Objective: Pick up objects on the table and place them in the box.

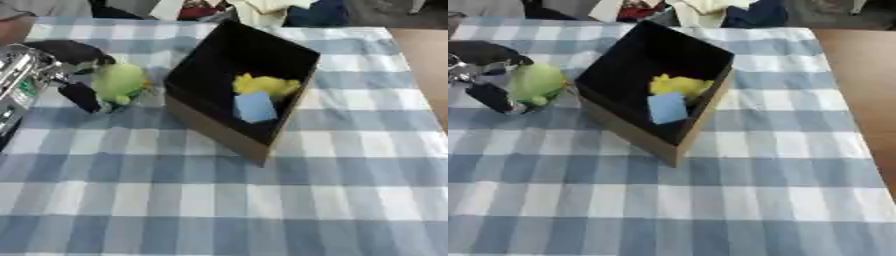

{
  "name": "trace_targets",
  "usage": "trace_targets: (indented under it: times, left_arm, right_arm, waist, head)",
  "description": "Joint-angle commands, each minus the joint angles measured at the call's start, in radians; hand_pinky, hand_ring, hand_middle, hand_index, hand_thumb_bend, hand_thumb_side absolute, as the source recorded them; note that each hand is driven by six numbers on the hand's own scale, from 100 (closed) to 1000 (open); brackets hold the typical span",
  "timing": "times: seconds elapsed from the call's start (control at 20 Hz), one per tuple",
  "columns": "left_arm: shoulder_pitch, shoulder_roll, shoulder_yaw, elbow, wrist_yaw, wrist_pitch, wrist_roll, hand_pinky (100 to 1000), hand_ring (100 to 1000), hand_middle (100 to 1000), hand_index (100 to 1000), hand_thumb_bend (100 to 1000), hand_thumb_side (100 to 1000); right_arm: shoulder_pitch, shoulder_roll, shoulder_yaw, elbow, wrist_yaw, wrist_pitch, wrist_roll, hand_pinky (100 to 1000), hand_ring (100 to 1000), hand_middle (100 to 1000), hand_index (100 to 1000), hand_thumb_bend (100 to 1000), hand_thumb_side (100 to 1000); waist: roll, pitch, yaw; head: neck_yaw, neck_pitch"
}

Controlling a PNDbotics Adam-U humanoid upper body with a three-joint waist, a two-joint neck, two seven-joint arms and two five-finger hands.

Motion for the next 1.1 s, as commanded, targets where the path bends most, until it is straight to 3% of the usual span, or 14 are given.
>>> trace_targets:
  times: [0.05, 0.35, 0.55, 0.6, 0.7, 1.1]
  left_arm:
    - [-0.022, 0.016, 0.002, 0.002, -0.023, 0.002, 0.014, 839, 914, 878, 1000, 408, 510]
    - [-0.029, 0.005, -0.005, 0.016, -0.103, 0.021, 0.064, 797, 883, 820, 944, 343, 452]
    - [-0.034, -0.001, -0.008, 0.024, -0.108, 0.035, 0.090, 787, 871, 790, 917, 239, 433]
    - [-0.035, -0.001, -0.009, 0.024, -0.103, 0.037, 0.092, 783, 866, 782, 911, 159, 406]
    - [-0.037, 0.000, -0.011, 0.021, -0.094, 0.040, 0.094, 776, 857, 767, 900, 100, 359]
    - [-0.044, 0.005, -0.009, -0.001, -0.065, 0.057, 0.098, 735, 820, 722, 872, 100, 315]
  right_arm:
    - [-0.021, -0.011, -0.003, -0.019, -0.010, -0.001, 0.004, 988, 905, 743, 810, 100, 662]
    - [-0.026, -0.010, -0.003, -0.019, -0.013, 0.000, 0.007, 988, 906, 742, 803, 100, 661]
    - [-0.027, -0.012, -0.003, -0.017, -0.014, 0.000, 0.006, 989, 906, 742, 803, 100, 661]
    - [-0.026, -0.012, -0.003, -0.017, -0.014, 0.000, 0.006, 989, 906, 741, 802, 100, 662]
    - [-0.024, -0.012, -0.002, -0.016, -0.014, 0.001, 0.006, 989, 906, 741, 802, 100, 662]
    - [-0.014, -0.009, -0.002, -0.017, -0.016, 0.006, 0.008, 990, 906, 740, 800, 100, 663]
  waist:
    - [0.003, -0.017, -0.002]
    - [0.001, -0.010, -0.008]
    - [0.001, -0.009, -0.008]
    - [0.001, -0.009, -0.008]
    - [0.002, -0.010, -0.007]
    - [0.004, -0.019, -0.003]
  head:
    - [0.005, -0.014]
    - [0.010, -0.021]
    - [0.010, -0.020]
    - [0.010, -0.018]
    - [0.010, -0.015]
    - [0.011, -0.006]
